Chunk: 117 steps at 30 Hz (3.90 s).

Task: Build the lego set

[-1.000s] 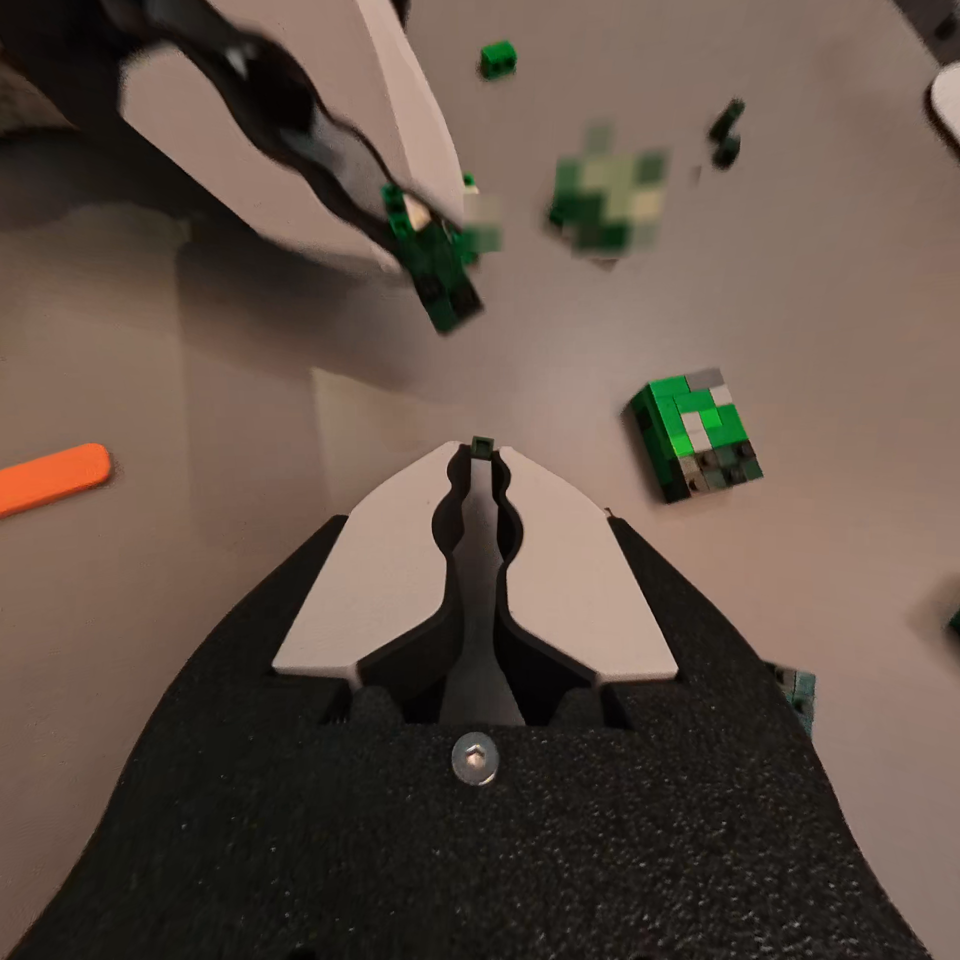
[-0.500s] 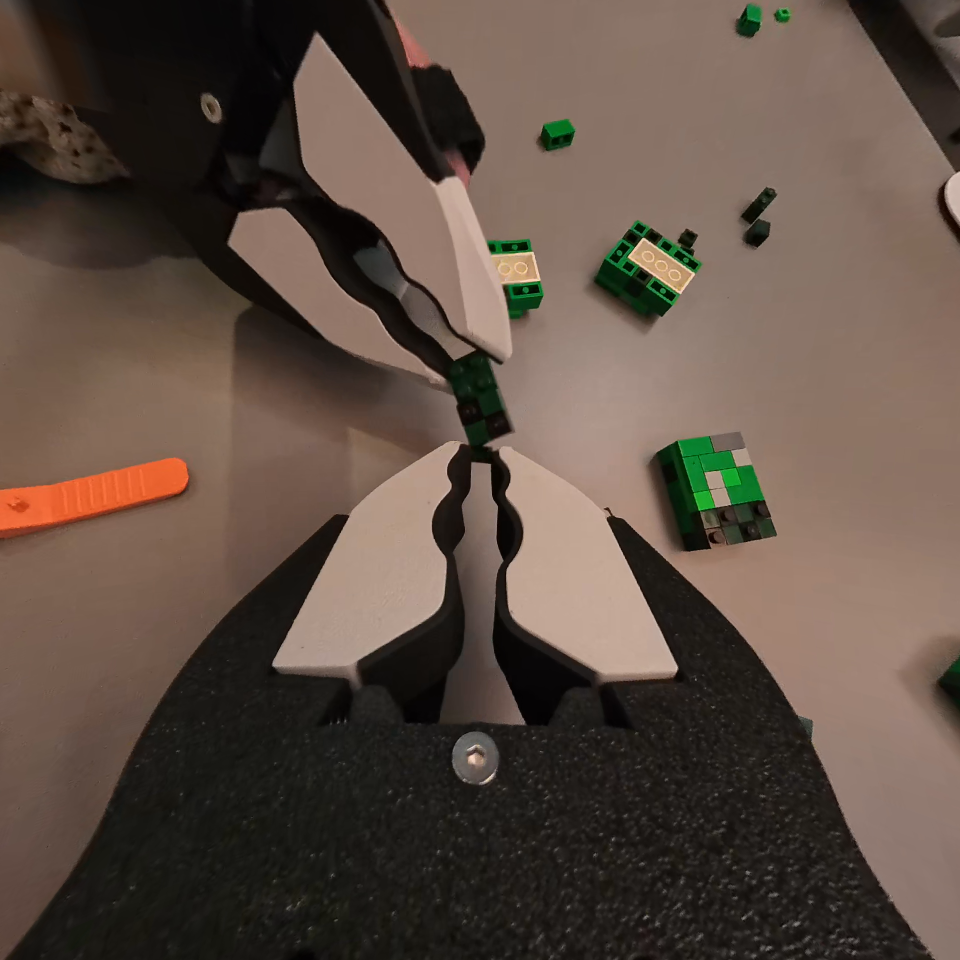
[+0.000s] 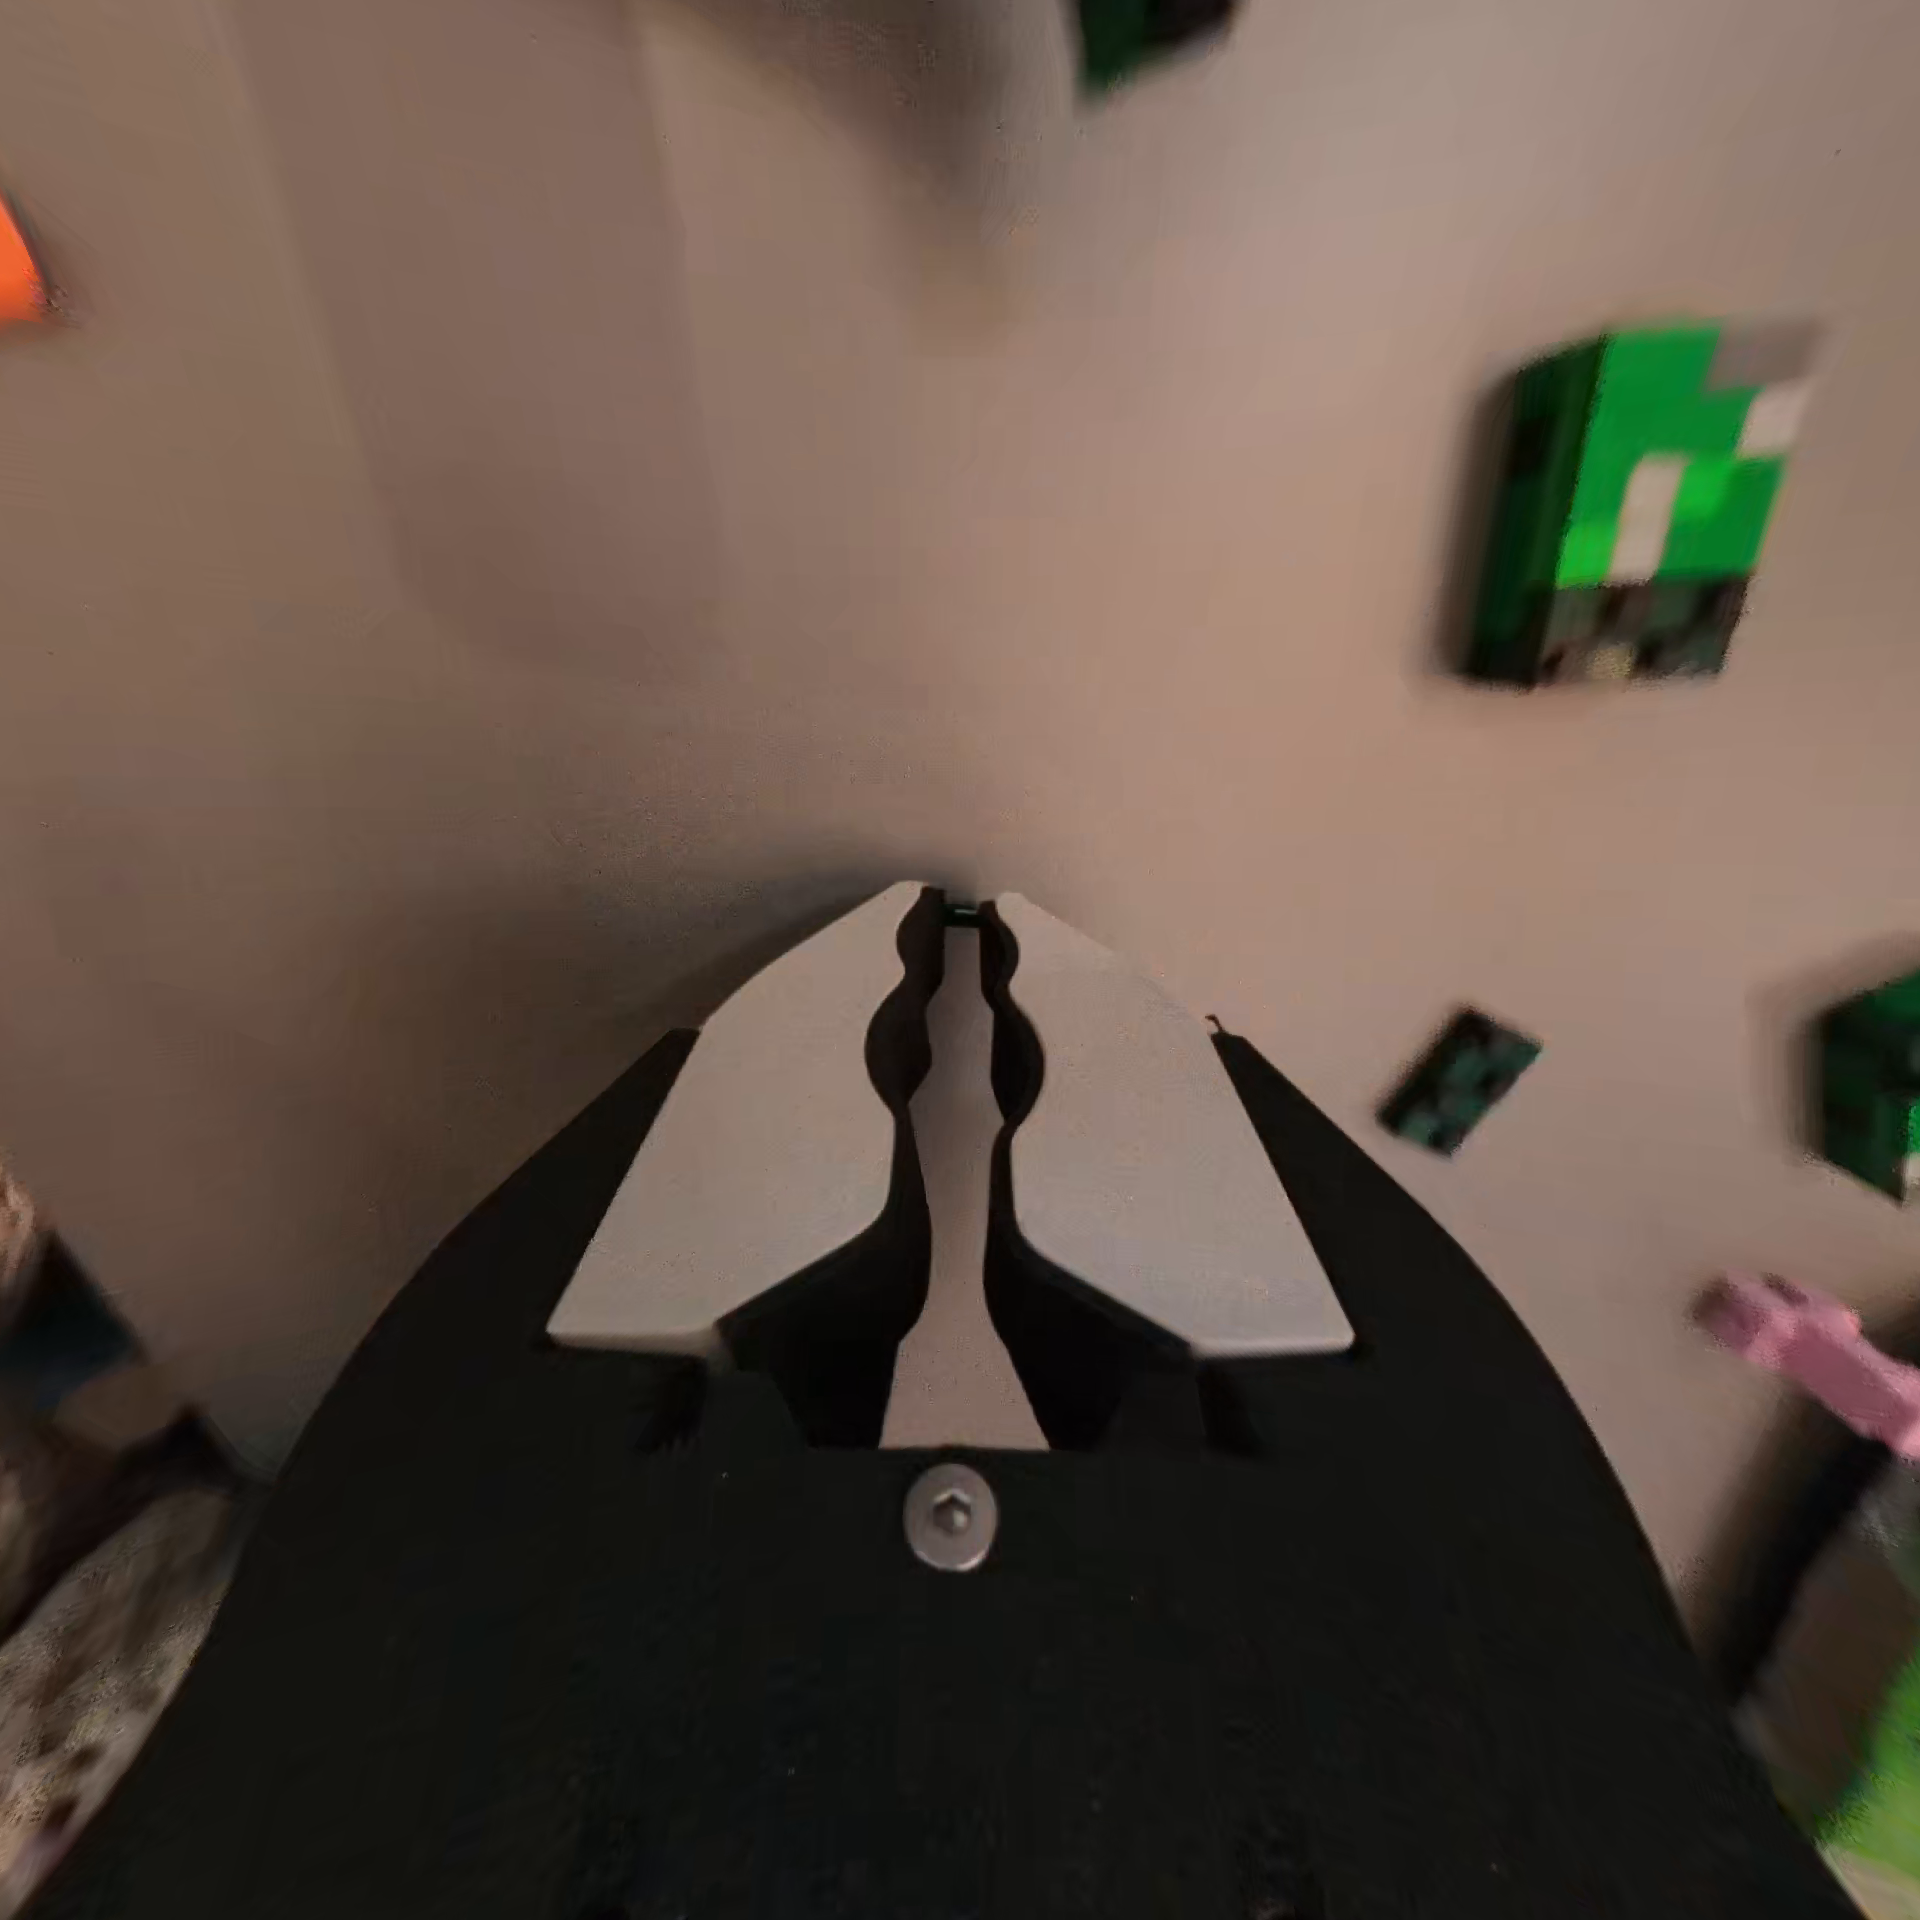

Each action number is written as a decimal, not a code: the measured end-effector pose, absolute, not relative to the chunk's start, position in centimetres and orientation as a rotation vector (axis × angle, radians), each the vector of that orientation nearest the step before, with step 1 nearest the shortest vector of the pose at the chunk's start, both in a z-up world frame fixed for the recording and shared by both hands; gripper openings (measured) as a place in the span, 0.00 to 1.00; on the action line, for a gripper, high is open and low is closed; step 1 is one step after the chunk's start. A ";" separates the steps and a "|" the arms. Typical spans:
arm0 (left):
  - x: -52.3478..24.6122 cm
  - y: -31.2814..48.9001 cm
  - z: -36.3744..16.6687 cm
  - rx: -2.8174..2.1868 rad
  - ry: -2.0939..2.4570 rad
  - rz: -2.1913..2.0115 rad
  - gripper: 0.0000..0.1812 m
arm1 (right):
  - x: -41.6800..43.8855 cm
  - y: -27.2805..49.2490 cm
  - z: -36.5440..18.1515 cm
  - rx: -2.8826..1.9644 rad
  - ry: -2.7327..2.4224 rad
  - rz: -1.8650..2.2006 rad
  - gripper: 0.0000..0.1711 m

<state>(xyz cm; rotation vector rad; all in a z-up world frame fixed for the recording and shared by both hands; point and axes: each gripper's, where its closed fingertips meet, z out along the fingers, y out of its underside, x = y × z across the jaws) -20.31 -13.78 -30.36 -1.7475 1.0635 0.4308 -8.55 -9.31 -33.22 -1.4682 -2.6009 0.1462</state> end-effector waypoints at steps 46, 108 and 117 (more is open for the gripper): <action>-16.0 -15.8 -30.9 -1.853 1.025 -0.149 0.08 | -4.5 -9.8 -33.7 -1.782 -1.825 0.531 0.04; -16.2 -16.1 -30.9 -1.977 0.822 -0.489 0.08 | -16.2 -16.1 -29.1 -0.288 -1.848 -0.039 0.12; -16.1 -16.2 -31.0 -1.985 0.829 -0.494 0.08 | -16.5 -16.1 -29.8 -0.266 -1.864 -0.068 0.05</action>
